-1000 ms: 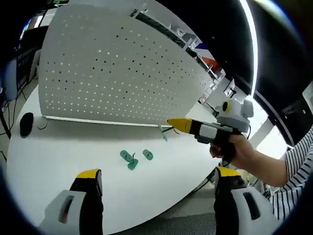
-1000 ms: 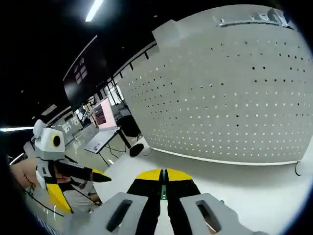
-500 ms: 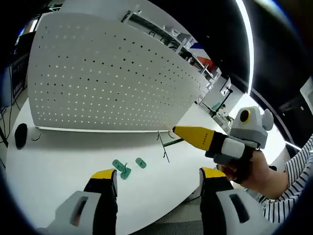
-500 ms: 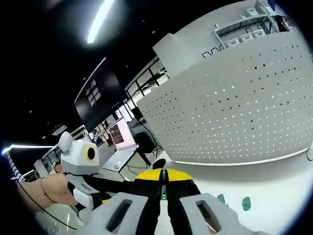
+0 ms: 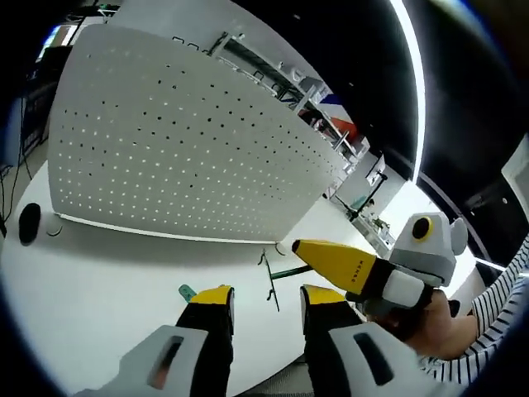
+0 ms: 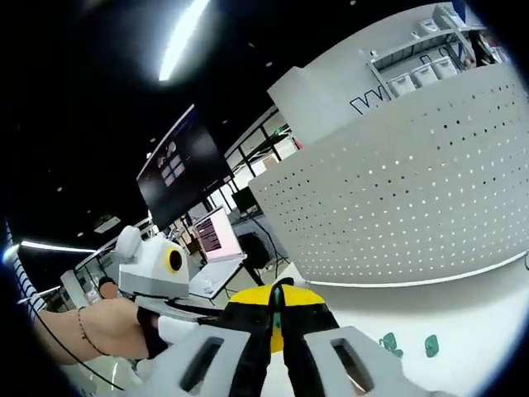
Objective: Insert the hook assembly into the mounting plate slot until the hook locks in place.
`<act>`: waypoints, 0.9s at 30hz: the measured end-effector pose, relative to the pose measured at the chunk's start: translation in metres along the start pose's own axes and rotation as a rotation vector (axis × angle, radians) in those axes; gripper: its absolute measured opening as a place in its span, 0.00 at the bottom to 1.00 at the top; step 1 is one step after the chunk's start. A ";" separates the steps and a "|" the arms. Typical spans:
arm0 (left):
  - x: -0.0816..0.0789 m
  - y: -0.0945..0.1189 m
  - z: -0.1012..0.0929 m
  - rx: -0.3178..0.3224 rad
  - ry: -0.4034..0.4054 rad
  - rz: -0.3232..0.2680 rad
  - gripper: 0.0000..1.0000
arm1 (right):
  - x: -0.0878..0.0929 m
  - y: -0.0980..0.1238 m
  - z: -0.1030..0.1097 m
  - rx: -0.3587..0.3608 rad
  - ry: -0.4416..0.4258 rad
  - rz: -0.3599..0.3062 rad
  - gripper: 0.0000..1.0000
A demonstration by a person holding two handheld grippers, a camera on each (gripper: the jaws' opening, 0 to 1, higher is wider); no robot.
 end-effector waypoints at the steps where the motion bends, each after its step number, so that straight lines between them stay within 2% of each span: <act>1: 0.000 0.000 0.000 0.000 0.001 -0.001 0.31 | 0.000 0.000 0.000 -0.002 0.002 -0.001 0.00; 5: -0.001 0.003 -0.003 0.010 -0.007 -0.023 0.17 | 0.000 0.001 0.001 -0.014 0.012 -0.024 0.00; 10: -0.002 0.004 -0.005 0.028 0.019 -0.038 0.14 | -0.004 0.005 0.005 -0.018 0.028 -0.069 0.00; 13: -0.002 0.004 -0.007 0.046 0.002 -0.052 0.07 | -0.004 0.005 0.007 -0.025 0.038 -0.078 0.00; 20: -0.001 0.004 -0.009 0.056 -0.030 -0.066 0.05 | -0.004 0.008 0.010 -0.028 0.060 -0.087 0.00; 27: -0.003 0.005 -0.008 0.051 -0.028 -0.060 0.01 | -0.002 0.010 0.014 -0.035 0.093 -0.086 0.00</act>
Point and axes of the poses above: the point that each gripper's makers call its tool centre point, and the gripper's own axes: y roughly backward along the fingers, z roughly to its left, x roughly out of its underside, the point moved 10 cm from there along y, roughly backward along the fingers, and after that the axes turned 9 degrees about -z, right-handed, at the moved point
